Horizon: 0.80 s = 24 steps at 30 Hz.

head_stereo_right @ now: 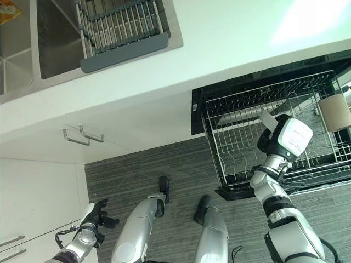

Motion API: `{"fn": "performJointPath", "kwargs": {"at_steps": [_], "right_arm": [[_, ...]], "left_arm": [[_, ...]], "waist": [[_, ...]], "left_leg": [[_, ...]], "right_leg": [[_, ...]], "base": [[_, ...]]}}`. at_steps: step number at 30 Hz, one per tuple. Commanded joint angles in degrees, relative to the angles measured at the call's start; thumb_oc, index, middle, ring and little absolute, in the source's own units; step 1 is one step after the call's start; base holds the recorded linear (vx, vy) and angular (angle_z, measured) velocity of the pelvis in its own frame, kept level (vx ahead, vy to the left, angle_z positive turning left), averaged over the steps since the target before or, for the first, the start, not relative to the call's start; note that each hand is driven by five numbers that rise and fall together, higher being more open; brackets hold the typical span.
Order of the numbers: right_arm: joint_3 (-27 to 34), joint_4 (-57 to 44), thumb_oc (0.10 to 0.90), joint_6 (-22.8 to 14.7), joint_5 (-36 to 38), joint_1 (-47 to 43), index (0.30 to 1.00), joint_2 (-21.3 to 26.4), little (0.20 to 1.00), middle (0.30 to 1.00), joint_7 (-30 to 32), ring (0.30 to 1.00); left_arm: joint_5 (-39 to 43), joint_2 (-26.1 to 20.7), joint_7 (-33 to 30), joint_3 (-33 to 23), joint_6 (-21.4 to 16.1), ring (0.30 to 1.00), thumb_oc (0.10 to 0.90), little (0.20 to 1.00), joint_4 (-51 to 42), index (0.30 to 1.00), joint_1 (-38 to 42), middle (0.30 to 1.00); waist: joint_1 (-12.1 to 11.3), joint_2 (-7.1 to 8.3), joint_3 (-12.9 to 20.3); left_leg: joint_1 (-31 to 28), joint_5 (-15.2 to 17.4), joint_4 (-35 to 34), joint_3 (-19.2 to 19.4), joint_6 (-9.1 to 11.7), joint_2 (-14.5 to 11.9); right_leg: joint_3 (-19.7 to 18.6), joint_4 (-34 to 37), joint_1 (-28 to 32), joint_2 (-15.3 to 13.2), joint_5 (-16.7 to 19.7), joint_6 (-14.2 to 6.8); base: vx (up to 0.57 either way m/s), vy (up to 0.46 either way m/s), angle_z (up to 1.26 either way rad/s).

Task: Place the dishes in the dishwasher.

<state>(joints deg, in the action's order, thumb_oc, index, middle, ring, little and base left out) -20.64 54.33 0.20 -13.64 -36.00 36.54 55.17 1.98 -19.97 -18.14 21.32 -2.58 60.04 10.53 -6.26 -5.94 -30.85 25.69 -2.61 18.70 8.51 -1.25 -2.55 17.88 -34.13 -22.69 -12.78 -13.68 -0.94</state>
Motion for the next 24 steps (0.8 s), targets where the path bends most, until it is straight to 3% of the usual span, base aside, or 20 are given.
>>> {"fn": "performJointPath", "kwargs": {"at_steps": [1, 3, 5, 10, 17, 18, 22, 24], "right_arm": [[0.85, -0.27, 0.800, -2.99, 2.48, -2.35, 0.900, 3.22, 0.900, 0.900, -1.27, 0.900], [0.28, -0.98, 0.800, -6.19, 4.72, -1.92, 0.900, 1.25, 0.900, 0.900, 1.05, 0.900], [1.02, -2.56, 0.800, -7.91, 4.33, -1.48, 0.900, -0.15, 0.900, 0.900, -2.13, 0.900], [-0.70, -4.73, 0.800, -7.33, 6.85, -0.71, 0.900, -2.65, 0.900, 0.900, -9.46, 0.900], [0.39, -6.59, 0.800, -8.05, 8.71, 0.58, 0.900, -3.93, 0.900, 0.900, -7.40, 0.900], [0.78, -7.54, 0.800, -8.09, 8.99, 0.81, 0.900, -3.83, 0.900, 0.900, -7.34, 0.900], [1.45, -10.03, 0.800, -8.70, 11.68, 2.80, 0.900, -4.63, 0.900, 0.900, -8.04, 0.900], [1.79, -11.24, 0.800, -8.95, 12.31, 4.01, 0.900, -5.35, 0.900, 0.900, -4.47, 0.900]], "left_arm": [[1.06, -1.31, -2.39, -0.14, -0.08, 0.900, 0.800, 0.900, -1.35, 0.900, -3.00, 0.900], [1.46, -1.09, -2.55, -0.07, 0.08, 0.900, 0.800, 0.900, -1.55, 0.900, -3.14, 0.900], [2.00, -0.98, -2.37, -0.09, 0.32, 0.900, 0.800, 0.900, -2.14, 0.900, -2.89, 0.900], [2.66, -0.76, -2.20, -0.67, 0.21, 0.900, 0.800, 0.900, -3.07, 0.900, -2.94, 0.900], [2.31, -0.37, -2.57, -0.58, 0.46, 0.900, 0.800, 0.900, -2.97, 0.900, -3.43, 0.900], [2.30, -0.34, -2.62, -0.66, 0.32, 0.900, 0.800, 0.900, -2.62, 0.900, -3.43, 0.900], [1.70, 0.01, -2.73, -1.10, 0.34, 0.900, 0.800, 0.900, -2.18, 0.900, -4.21, 0.900], [1.54, 0.25, -2.72, -1.35, 0.53, 0.900, 0.800, 0.900, -1.96, 0.900, -4.57, 0.900]], "waist": [[0.39, -0.98, 1.06], [0.49, -1.17, 1.06], [0.82, -1.45, 1.06], [1.11, -1.08, 1.06], [1.63, -0.53, 1.06], [1.77, -0.96, 1.06], [2.49, -0.63, 1.06], [2.91, -0.46, 1.33]], "left_leg": [[-3.10, 7.10, -0.71, -4.56, 2.07, 1.68], [-3.20, 6.98, -0.77, -4.40, 2.10, 1.52], [-3.41, 6.75, -1.32, -3.73, 1.93, 1.46], [-3.87, 6.98, -1.46, -3.32, 2.01, 1.19], [-6.44, 7.91, -1.51, -3.14, 1.91, 0.58], [-6.30, 6.99, -1.51, -2.93, 1.57, -0.24], [-8.76, 7.98, -1.51, -2.81, 1.63, -0.62], [-10.35, 8.67, -1.51, -2.70, 1.57, -0.84]], "right_leg": [[-1.31, -3.51, 1.45, 4.01, -4.78, 0.25], [-1.28, -3.62, 1.42, 3.91, -4.73, 0.23], [-1.47, -4.15, 0.81, 3.64, -4.93, 0.15], [-1.50, -3.75, 1.32, 3.83, -4.95, 0.22], [-1.27, -1.97, 4.05, 4.32, -4.60, 0.01], [-0.52, -0.60, 4.35, 4.97, -2.79, 0.40], [-0.58, 2.15, 7.52, 5.72, -2.11, 0.15], [-0.62, 3.92, 9.61, 5.98, -1.72, 0.00]], "base": [[-0.03, 0.040, 0.00], [-0.01, 0.035, 0.03], [-0.04, 0.058, 0.01], [-0.01, 0.021, 0.02], [0.02, 0.017, 0.04], [-0.03, 0.047, 0.04], [0.03, 0.041, -0.04], [0.07, 0.059, -0.07]]}}
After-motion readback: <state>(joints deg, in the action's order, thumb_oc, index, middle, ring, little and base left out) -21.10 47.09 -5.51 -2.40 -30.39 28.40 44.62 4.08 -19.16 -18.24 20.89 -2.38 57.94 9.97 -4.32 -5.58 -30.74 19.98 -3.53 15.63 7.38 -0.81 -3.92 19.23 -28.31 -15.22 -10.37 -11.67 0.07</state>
